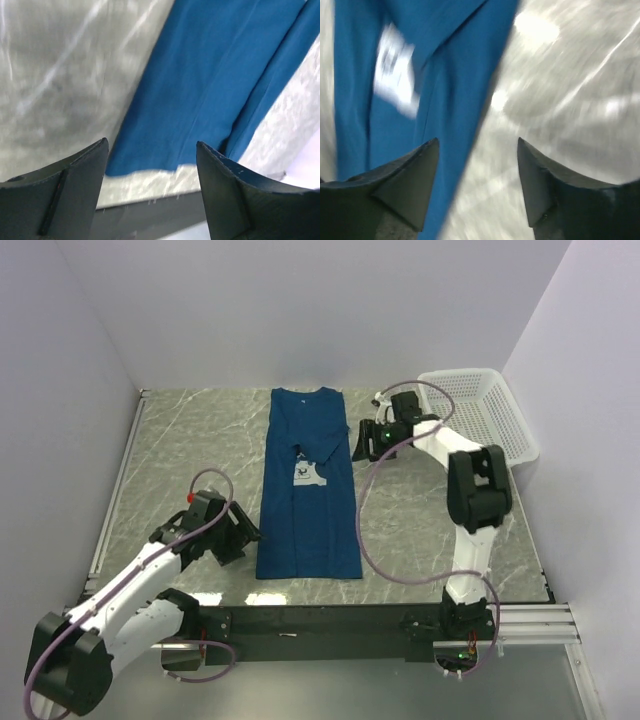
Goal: Fold and stack the t-shirts
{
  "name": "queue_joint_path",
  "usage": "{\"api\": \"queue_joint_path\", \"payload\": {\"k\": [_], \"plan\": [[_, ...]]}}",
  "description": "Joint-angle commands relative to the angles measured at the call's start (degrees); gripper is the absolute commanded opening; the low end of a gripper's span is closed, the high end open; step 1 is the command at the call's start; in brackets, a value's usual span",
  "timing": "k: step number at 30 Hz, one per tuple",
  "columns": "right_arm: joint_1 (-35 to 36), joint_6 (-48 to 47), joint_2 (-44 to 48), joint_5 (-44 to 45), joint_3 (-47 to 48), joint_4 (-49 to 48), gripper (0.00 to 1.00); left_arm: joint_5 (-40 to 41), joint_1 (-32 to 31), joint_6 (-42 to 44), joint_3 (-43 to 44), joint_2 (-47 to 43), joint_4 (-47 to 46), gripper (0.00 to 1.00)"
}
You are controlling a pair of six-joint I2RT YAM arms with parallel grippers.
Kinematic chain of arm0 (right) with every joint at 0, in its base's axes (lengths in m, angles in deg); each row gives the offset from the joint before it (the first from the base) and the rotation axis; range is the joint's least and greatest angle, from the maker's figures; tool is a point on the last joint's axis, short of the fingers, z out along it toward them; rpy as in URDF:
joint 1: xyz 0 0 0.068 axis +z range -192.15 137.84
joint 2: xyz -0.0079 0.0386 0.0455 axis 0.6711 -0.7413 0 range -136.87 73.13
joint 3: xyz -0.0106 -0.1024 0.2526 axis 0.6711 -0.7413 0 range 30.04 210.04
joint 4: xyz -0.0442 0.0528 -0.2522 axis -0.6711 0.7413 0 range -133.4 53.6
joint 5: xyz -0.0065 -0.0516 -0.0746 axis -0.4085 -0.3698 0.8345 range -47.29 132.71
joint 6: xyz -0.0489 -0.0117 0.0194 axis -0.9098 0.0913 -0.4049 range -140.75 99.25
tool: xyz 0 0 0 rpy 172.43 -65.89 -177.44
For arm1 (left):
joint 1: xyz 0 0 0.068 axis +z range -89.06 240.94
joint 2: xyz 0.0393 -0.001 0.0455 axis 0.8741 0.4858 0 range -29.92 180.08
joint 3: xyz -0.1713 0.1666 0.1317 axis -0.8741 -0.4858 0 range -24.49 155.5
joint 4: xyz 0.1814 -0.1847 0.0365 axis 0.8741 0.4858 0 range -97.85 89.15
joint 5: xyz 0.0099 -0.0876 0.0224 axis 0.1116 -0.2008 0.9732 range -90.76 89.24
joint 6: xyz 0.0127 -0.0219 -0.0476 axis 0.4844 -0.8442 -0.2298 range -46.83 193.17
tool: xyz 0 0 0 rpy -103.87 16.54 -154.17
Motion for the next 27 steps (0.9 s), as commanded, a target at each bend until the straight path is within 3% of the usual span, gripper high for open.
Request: {"api": "queue_joint_path", "payload": {"k": [1, 2, 4, 5, 6, 8, 9, 10, 12, 13, 15, 19, 27], "plan": [[0.27, -27.09, 13.72, -6.5, -5.88, 7.92, 0.71, -6.16, -0.51, -3.68, -1.88, -5.17, 3.9, 0.75], [0.8, -36.7, 19.58, -9.73, -8.34, 9.41, 0.72, -8.18, -0.51, -5.54, -3.19, -7.09, 4.77, 0.75], [4.2, -43.98, 26.9, -8.81, -17.2, 8.47, 0.8, -9.78, -0.59, -11.06, -5.04, -8.86, 6.18, 0.75], [5.79, -51.75, 35.55, -9.32, -21.24, 5.5, 0.85, -10.13, -0.6, -12.75, -6.79, -9.92, 6.62, 0.75], [7.72, -56.18, 40.51, -9.41, -30.68, 3.29, 0.87, -10.92, -0.68, -13.99, -7.76, -10.36, 6.46, 0.75], [12.11, -61.82, 54.36, -10.37, -41.27, -6.94, 0.88, -10.57, -0.77, -16.89, -9.52, -9.85, 7.59, 0.73], [12.66, -59.85, 58.19, -13.51, -49.59, -10.93, 0.89, -9.88, -0.86, -17.33, -9.79, -9.4, 7.68, 0.72], [12.84, -60.61, 60.49, -17.46, -51.24, -8.36, 0.89, -9.52, -0.86, -17.69, -9.79, -8.62, 8.03, 0.72], [15.2, -68.32, 58.24, -23.98, -46.89, 4.18, 0.86, -9.34, -1.03, -17.43, -9.71, -6.07, 7.25, 0.7], [17.39, -68.35, 57.36, -22.09, -46.34, 7.28, 0.87, -8.91, -1.12, -17.34, -9.7, -5.28, 6.64, 0.69], [24.05, -64.85, 57.96, -12.73, -48.69, 5.04, 0.88, -8.73, -1.3, -17.43, -9.97, -3.34, 4.0, 0.68], [27.6, -64.39, 60.51, -7.93, -50.91, 3.62, 0.88, -8.03, -1.3, -16.55, -10.76, 1.31, -0.48, 0.64], [34.36, -77.4, 59.99, -0.9, -55.73, 3.98, 0.87, -5.57, -1.39, -13.74, -11.64, 6.68, -4.98, 0.25]]}}
